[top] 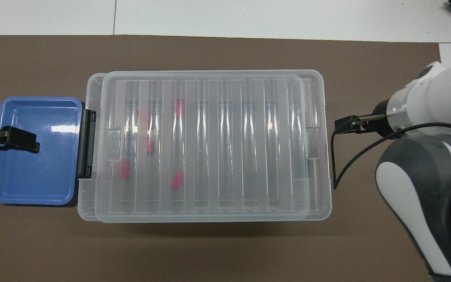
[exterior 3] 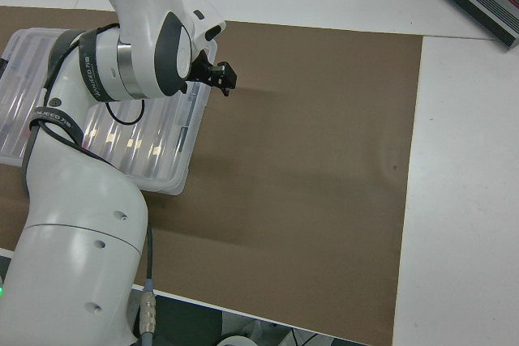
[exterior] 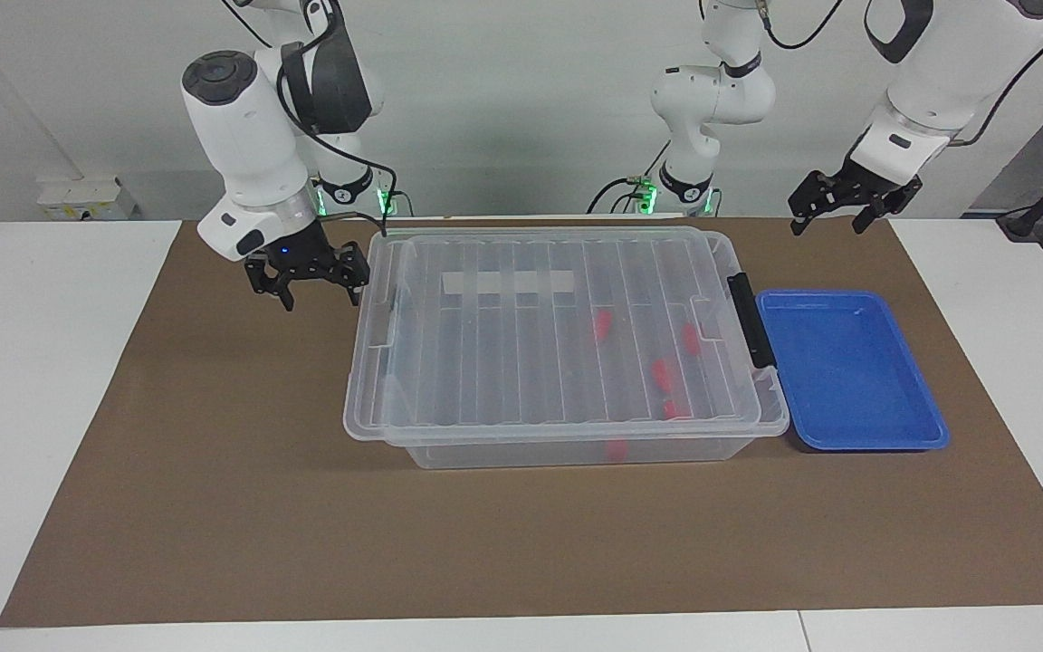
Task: Place red block in blue tray from box
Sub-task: 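Move the right gripper toward the clear box lid edge, then slide the clear lid away from the blue tray with the right gripper, then release the lid and withdraw the right gripper, then reach the left gripper into the box over a red block, then grasp the red block with the left gripper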
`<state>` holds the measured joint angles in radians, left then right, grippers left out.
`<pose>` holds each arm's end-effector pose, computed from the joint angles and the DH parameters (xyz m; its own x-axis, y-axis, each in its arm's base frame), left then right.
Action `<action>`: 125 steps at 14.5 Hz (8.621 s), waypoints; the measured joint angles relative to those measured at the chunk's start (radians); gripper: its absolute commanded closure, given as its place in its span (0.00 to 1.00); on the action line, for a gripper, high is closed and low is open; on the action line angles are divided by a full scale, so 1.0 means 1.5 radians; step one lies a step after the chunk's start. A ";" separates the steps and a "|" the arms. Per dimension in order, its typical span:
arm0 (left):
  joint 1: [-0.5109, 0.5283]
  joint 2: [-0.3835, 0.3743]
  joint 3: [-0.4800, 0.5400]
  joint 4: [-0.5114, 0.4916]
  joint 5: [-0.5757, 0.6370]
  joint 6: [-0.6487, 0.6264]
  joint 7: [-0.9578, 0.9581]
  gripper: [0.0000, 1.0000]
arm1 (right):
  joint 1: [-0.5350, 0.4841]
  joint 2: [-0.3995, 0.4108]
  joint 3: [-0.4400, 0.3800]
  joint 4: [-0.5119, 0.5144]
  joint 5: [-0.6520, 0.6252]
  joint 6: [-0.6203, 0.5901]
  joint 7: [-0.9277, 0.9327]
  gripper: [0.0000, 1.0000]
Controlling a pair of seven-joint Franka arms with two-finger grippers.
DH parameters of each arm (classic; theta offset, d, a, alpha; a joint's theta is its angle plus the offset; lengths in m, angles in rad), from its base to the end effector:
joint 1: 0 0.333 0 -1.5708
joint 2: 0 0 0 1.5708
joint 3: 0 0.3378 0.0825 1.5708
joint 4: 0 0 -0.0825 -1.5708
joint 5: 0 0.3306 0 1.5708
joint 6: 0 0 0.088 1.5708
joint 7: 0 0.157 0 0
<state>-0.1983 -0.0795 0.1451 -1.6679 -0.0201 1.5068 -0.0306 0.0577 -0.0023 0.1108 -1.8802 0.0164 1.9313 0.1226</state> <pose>0.4619 -0.0251 0.5890 0.9962 -0.0251 -0.0832 -0.0228 -0.9993 0.0290 0.5104 0.0888 0.4976 0.9979 0.0399 0.0510 0.0411 -0.9989 -0.0218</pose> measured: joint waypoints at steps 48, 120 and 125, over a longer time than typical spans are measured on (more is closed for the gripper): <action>0.000 0.000 0.000 0.000 0.000 0.000 0.000 0.00 | -0.008 -0.009 -0.156 -0.086 -0.059 -0.027 -0.240 0.00; -0.191 0.209 -0.016 -0.306 0.006 0.623 -0.390 0.00 | -0.051 -0.035 -0.106 0.224 -0.035 -0.323 -0.054 0.00; -0.191 0.209 -0.015 -0.307 0.006 0.623 -0.358 0.07 | -0.051 -0.035 -0.106 0.224 -0.035 -0.323 -0.054 0.00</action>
<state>-0.4842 0.2339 0.1219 -2.1281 -0.0113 2.4415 -0.5671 -0.0181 -0.0553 -0.0489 -1.5449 -0.0354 1.4472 0.0420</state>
